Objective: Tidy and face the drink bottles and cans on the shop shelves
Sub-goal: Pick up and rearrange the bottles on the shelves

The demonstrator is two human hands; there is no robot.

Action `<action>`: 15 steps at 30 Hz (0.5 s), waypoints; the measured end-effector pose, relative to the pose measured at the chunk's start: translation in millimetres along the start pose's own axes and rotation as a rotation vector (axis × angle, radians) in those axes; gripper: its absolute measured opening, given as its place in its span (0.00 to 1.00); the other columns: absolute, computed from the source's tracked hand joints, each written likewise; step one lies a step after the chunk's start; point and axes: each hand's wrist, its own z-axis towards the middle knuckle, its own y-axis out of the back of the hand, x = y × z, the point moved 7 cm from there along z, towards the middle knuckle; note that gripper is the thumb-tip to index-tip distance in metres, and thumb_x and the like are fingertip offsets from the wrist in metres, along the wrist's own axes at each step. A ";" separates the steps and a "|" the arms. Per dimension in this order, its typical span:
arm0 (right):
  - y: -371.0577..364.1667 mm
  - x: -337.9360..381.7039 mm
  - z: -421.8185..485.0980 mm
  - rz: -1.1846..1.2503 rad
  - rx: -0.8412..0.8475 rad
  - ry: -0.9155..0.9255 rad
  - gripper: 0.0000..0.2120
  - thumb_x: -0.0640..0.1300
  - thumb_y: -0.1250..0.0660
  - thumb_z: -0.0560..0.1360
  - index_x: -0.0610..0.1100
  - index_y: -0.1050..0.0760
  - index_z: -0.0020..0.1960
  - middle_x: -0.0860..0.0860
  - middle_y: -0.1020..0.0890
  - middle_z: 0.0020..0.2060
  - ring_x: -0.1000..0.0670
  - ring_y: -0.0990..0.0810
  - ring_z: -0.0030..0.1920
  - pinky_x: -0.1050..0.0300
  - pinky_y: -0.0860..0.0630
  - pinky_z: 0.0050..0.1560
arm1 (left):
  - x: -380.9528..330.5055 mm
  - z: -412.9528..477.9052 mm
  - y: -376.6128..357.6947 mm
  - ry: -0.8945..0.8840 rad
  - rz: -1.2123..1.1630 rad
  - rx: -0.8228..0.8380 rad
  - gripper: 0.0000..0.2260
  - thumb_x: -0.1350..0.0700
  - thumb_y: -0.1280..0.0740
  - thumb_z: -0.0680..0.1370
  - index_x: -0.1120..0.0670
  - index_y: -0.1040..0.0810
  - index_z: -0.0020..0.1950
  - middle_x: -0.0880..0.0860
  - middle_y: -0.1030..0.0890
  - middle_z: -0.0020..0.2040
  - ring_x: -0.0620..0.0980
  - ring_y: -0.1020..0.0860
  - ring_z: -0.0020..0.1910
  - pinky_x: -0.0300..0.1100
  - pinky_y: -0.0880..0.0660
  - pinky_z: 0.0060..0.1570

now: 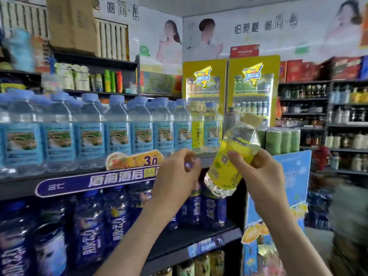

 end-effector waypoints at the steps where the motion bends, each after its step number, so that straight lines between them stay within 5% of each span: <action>1: 9.9 -6.7 11.5 0.006 -0.017 0.008 0.09 0.51 0.27 0.69 0.47 0.22 0.45 0.62 0.21 0.27 0.63 0.24 0.28 0.70 0.30 0.28 | -3.2 7.0 -9.8 -0.003 0.042 -0.023 0.11 0.51 0.37 0.78 0.53 0.23 0.57 0.48 0.20 0.48 0.39 0.24 0.40 0.26 0.31 0.41; 6: 36.2 -32.3 67.3 0.041 -0.097 0.070 0.10 0.53 0.28 0.70 0.48 0.23 0.43 0.58 0.22 0.29 0.57 0.27 0.31 0.60 0.30 0.35 | -16.3 52.8 -49.5 -0.062 0.225 -0.173 0.19 0.53 0.38 0.79 0.56 0.31 0.69 0.52 0.25 0.62 0.50 0.28 0.60 0.40 0.32 0.57; 10: 45.9 -48.6 107.4 0.026 -0.126 0.107 0.12 0.56 0.27 0.69 0.49 0.22 0.45 0.51 0.19 0.36 0.52 0.22 0.36 0.56 0.26 0.37 | -21.8 97.3 -85.3 -0.130 0.436 -0.271 0.22 0.52 0.34 0.76 0.57 0.30 0.68 0.54 0.23 0.61 0.57 0.30 0.61 0.51 0.36 0.60; 15: 52.6 -63.2 153.5 -0.026 -0.084 0.126 0.10 0.53 0.27 0.70 0.48 0.24 0.44 0.55 0.24 0.32 0.63 0.27 0.28 0.72 0.33 0.27 | -19.4 154.1 -122.0 -0.010 0.663 -0.213 0.34 0.43 0.41 0.78 0.59 0.49 0.76 0.56 0.40 0.74 0.56 0.47 0.73 0.56 0.53 0.69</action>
